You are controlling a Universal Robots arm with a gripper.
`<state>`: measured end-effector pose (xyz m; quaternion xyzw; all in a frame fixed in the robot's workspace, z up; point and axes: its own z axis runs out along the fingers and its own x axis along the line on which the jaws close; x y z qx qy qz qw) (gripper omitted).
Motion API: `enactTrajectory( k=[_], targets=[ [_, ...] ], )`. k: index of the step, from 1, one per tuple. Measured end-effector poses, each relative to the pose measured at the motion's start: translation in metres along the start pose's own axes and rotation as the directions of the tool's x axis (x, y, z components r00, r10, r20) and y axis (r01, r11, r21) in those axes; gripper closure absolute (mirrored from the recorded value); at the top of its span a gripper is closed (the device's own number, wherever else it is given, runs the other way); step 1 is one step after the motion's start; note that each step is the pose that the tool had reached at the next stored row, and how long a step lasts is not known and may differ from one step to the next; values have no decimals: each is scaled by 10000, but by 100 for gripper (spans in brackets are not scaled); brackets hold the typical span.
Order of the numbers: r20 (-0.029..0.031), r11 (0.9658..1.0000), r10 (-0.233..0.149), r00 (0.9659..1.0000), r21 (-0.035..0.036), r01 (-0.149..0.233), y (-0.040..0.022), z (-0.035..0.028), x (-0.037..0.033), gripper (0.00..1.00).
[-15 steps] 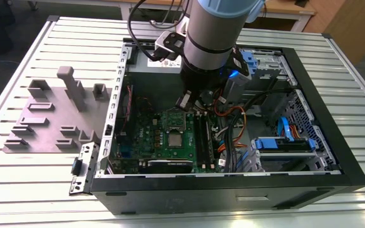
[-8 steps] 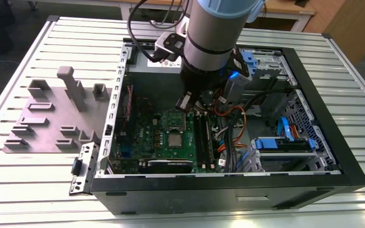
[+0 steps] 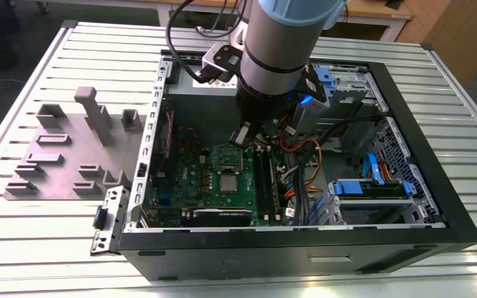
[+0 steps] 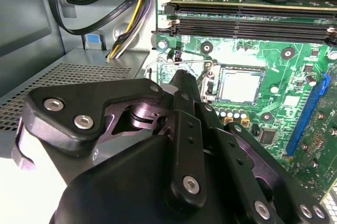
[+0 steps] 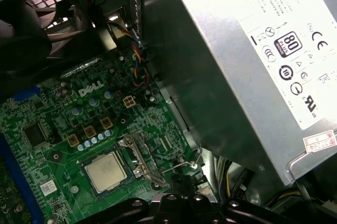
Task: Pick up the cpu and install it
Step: 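Place the cpu into insertion slot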
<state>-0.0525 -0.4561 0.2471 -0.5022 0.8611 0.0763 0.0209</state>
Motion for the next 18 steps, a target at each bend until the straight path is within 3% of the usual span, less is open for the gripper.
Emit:
enactTrajectory(
  k=[18],
  targets=[
    [1,10000,0,10000,0,0,-20,-6,35,89]
  ],
)
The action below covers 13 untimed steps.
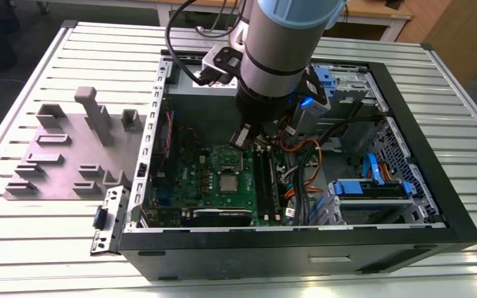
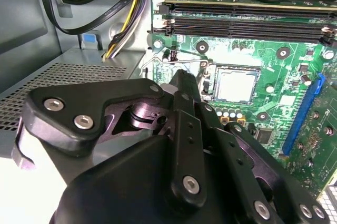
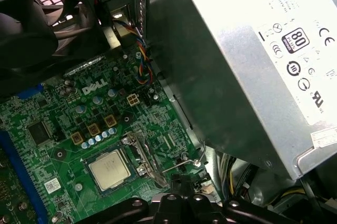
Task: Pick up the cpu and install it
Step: 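Place the cpu into insertion slot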
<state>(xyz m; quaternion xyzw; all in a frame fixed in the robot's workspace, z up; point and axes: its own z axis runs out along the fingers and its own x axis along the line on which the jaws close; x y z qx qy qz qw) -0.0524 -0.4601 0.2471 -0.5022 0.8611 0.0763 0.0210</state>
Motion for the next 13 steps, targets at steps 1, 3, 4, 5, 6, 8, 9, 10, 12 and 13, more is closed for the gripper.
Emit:
enactTrajectory(
  k=[1,3,4,5,6,8,9,10,12,13],
  targets=[
    [-2,10000,0,10000,0,0,-2,-1,4,89],
    [-1,10000,0,10000,-1,0,-5,-2,10,89],
    [-1,10000,0,10000,0,0,-6,-2,12,89],
    [-2,10000,1,10000,0,-1,-8,-3,15,89],
    [-1,10000,0,10000,0,0,-9,-3,17,89],
    [-1,10000,0,10000,0,0,-11,-4,21,89],
    [-2,10000,0,10000,0,0,-12,-5,23,89],
    [-2,10000,1,10000,0,-1,-13,-5,24,89],
    [-19,10000,1,10000,10,-1,-20,-7,37,89],
    [-19,10000,1,10000,10,-1,-21,-7,38,89]
  ],
)
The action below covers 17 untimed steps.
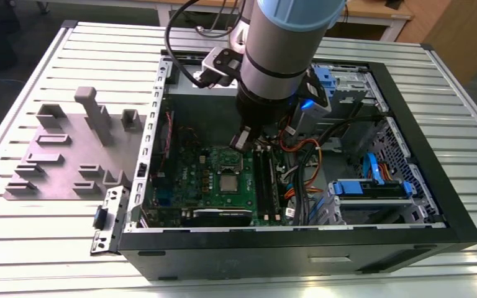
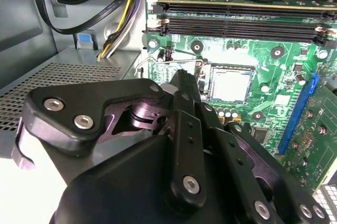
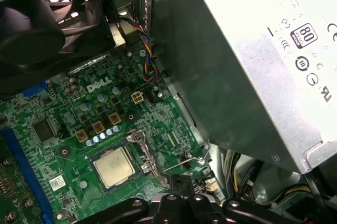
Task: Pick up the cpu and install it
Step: 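Place the cpu into insertion slot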
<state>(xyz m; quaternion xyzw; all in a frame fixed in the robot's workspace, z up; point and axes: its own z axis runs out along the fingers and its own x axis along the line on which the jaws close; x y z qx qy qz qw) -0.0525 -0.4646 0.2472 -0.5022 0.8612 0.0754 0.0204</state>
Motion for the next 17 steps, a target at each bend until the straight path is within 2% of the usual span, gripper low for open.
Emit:
enactTrajectory(
  k=[17],
  targets=[
    [-1,10000,0,10000,0,0,-29,-5,51,89]
  ],
)
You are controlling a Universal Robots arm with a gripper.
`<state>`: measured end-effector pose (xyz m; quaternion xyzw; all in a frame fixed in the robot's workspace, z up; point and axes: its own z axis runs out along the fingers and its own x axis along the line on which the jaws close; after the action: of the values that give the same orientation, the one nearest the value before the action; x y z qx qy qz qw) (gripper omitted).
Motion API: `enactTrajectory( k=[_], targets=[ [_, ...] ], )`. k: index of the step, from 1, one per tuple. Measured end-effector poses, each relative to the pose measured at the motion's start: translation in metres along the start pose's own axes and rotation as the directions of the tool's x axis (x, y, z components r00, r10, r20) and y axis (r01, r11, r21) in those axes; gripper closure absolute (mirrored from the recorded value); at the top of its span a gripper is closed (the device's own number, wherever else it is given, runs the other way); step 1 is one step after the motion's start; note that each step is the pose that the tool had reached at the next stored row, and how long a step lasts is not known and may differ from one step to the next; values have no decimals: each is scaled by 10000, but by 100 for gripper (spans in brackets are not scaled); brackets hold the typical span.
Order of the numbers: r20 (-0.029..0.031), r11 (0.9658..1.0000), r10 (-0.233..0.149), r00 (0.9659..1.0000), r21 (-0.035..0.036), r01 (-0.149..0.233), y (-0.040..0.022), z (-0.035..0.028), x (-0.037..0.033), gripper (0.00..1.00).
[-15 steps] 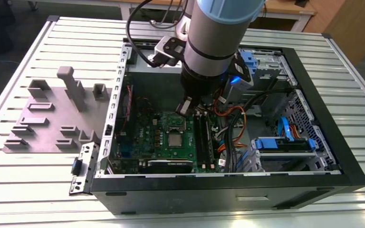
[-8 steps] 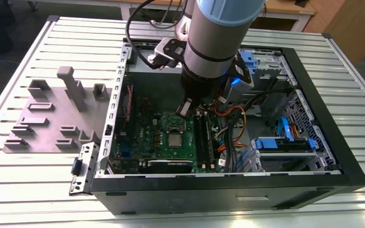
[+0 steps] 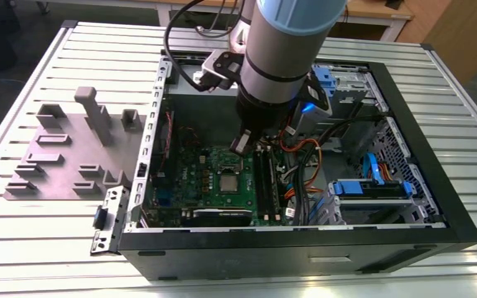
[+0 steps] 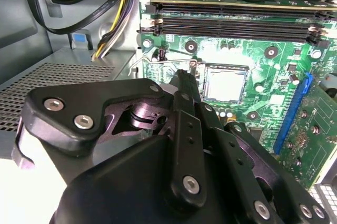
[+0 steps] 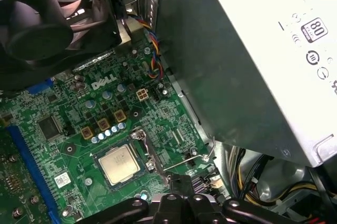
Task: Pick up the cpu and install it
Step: 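Place the cpu into insertion slot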
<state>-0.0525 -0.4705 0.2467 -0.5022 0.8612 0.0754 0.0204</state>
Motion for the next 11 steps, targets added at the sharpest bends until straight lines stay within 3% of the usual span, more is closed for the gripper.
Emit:
enactTrajectory(
  k=[11],
  targets=[
    [0,10000,-1,10000,1,1,-17,-5,30,89]
  ],
)
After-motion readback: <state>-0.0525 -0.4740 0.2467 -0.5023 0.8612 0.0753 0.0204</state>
